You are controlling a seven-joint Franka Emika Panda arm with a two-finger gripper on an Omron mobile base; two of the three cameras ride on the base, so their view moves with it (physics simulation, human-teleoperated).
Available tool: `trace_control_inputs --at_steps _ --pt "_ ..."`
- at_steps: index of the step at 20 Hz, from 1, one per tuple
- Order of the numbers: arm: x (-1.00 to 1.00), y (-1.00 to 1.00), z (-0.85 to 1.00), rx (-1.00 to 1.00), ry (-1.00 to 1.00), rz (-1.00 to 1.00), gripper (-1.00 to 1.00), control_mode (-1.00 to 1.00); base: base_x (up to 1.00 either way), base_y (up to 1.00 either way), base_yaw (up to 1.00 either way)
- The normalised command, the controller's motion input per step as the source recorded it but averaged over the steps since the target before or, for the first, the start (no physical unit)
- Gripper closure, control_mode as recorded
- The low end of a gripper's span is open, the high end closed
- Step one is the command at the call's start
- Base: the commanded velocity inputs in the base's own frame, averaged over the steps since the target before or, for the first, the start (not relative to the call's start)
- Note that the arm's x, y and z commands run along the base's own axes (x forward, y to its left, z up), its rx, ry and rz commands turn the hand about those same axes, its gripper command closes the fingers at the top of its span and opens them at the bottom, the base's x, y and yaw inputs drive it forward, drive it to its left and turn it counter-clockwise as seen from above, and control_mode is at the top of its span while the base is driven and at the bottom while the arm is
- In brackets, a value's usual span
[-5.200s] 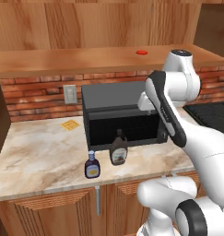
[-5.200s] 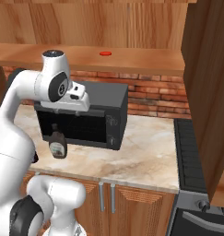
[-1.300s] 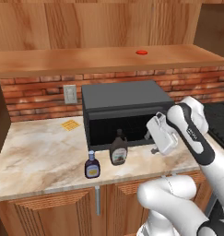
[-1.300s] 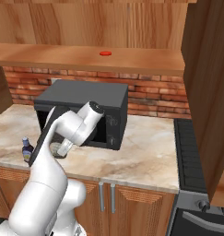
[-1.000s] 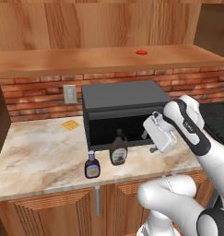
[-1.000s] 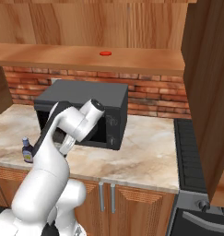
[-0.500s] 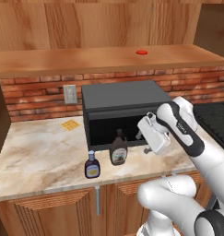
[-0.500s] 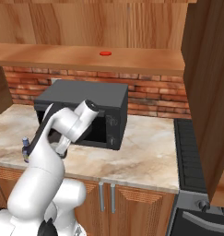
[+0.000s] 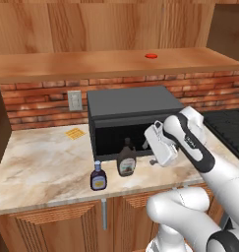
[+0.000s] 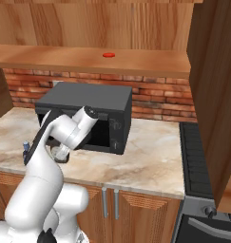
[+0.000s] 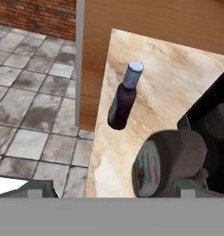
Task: Pick the syrup bottle and condiment bottle from the counter and place them in the cabinet.
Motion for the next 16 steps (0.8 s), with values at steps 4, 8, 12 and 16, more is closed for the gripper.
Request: trace_control_inputs --at_steps 4,8,12,16 --pt "0.31 0.0 0.0 0.0 0.0 0.0 -1.0 -1.0 0.0 0.0 0.0" --pt "0.41 0.0 0.0 0.0 0.0 0.0 -1.0 -1.0 0.0 0.0 0.0" --pt "0.41 0.0 0.0 0.0 0.0 0.02 -1.0 -1.0 0.0 0.0 0.0" --pt "0.35 0.0 -0.01 0.0 0.0 0.02 -1.0 -1.0 0.0 0.0 0.0"
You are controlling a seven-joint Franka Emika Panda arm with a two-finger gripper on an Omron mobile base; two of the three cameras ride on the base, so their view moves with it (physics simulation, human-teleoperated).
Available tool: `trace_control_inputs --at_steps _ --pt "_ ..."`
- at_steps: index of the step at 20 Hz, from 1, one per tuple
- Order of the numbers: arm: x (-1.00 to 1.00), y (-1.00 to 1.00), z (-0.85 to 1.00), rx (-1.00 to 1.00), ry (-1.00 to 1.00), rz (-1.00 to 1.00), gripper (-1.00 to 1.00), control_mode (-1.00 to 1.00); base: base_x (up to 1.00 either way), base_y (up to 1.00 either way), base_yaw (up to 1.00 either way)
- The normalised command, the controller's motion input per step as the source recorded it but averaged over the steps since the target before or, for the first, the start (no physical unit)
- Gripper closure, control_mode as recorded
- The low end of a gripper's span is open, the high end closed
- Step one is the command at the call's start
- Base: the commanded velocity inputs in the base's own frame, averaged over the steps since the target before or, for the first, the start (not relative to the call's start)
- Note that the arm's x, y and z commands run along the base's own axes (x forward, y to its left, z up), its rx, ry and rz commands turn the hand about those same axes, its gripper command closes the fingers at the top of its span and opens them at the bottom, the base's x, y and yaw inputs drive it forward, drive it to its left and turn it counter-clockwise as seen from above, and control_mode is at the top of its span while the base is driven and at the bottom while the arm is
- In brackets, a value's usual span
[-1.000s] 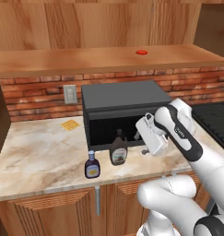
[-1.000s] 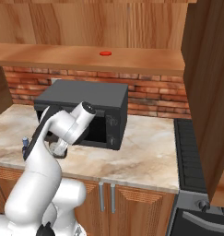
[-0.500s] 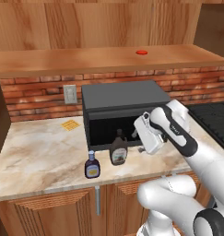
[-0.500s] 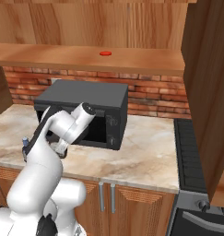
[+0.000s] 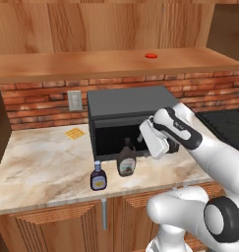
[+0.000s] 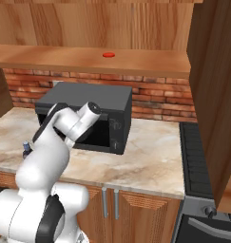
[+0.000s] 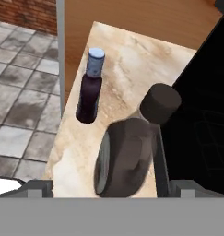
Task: Pick the syrup bottle and condiment bottle from the counter and place them in the cabinet.
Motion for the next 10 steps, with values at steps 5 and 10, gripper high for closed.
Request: trace_control_inputs --at_steps 5,10 --pt "0.28 0.04 -0.07 0.0 0.0 0.02 -1.0 -1.0 0.0 0.0 0.0" --pt "0.22 0.15 -0.12 0.01 0.0 0.02 -1.0 -1.0 0.0 0.0 0.0"
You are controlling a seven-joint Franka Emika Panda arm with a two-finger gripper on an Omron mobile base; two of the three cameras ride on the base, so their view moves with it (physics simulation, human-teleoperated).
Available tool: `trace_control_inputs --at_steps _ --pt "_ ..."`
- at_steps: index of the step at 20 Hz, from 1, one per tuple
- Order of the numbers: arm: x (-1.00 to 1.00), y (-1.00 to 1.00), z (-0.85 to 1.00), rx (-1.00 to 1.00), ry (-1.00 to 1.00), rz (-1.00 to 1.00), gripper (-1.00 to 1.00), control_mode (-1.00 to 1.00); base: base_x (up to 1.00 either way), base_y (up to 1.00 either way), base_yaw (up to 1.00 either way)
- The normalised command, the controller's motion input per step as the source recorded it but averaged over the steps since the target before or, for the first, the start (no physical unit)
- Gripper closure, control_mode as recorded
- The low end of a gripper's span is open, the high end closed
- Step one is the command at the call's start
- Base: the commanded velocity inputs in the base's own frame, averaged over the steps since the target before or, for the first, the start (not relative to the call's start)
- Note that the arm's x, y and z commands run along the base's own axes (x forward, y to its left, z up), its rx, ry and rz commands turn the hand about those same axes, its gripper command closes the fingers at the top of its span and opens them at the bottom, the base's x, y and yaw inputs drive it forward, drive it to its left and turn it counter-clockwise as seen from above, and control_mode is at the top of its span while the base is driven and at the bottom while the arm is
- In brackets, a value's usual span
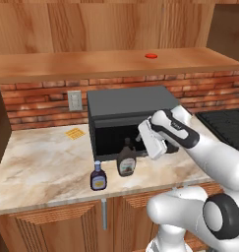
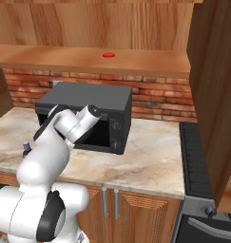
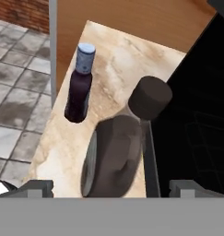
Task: Pick the syrup bottle and condiment bottle from the counter and place them in the cabinet.
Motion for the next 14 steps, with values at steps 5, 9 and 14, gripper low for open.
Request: trace_control_inputs --at_steps 5,9,14 --pt "0.15 0.28 -0.15 0.01 0.0 0.0 -1.0 -1.0 0.0 0.0 0.0" --pt "0.25 0.28 -0.14 0.01 0.0 0.0 -1.0 -1.0 0.0 0.0 0.0" --pt "0.29 0.2 -0.12 0.02 0.0 0.0 -1.0 -1.0 0.0 0.0 0.0"
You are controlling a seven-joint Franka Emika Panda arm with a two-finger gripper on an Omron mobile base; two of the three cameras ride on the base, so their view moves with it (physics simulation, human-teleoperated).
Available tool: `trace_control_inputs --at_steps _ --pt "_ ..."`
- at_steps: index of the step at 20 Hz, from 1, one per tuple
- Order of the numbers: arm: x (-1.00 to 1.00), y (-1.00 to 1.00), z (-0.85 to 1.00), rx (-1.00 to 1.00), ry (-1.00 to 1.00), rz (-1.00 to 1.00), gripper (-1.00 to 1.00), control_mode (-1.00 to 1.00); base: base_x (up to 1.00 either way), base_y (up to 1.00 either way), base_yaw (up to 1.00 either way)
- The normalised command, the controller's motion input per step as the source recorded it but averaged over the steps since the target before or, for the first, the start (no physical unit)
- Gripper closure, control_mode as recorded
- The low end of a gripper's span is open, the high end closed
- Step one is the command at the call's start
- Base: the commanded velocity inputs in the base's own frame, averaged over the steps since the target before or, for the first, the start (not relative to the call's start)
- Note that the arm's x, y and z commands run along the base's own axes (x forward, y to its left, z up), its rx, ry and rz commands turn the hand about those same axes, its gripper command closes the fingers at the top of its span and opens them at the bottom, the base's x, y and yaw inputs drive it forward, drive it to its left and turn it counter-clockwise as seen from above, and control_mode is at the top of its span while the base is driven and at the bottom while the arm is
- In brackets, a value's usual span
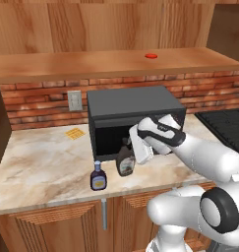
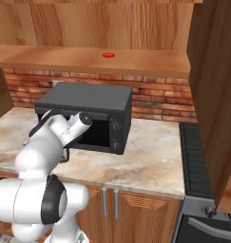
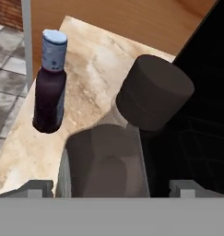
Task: Pick the syrup bottle and condiment bottle from the counter and place them in the cabinet.
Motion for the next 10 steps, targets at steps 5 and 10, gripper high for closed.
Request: trace_control_inputs --at_steps 5,10 --pt "0.32 0.13 -0.09 0.02 0.0 0.0 1.0 -1.0 0.0 0.0 0.0" --pt "0.28 0.13 -0.13 0.0 0.0 0.0 1.0 -1.0 0.0 0.0 0.0"
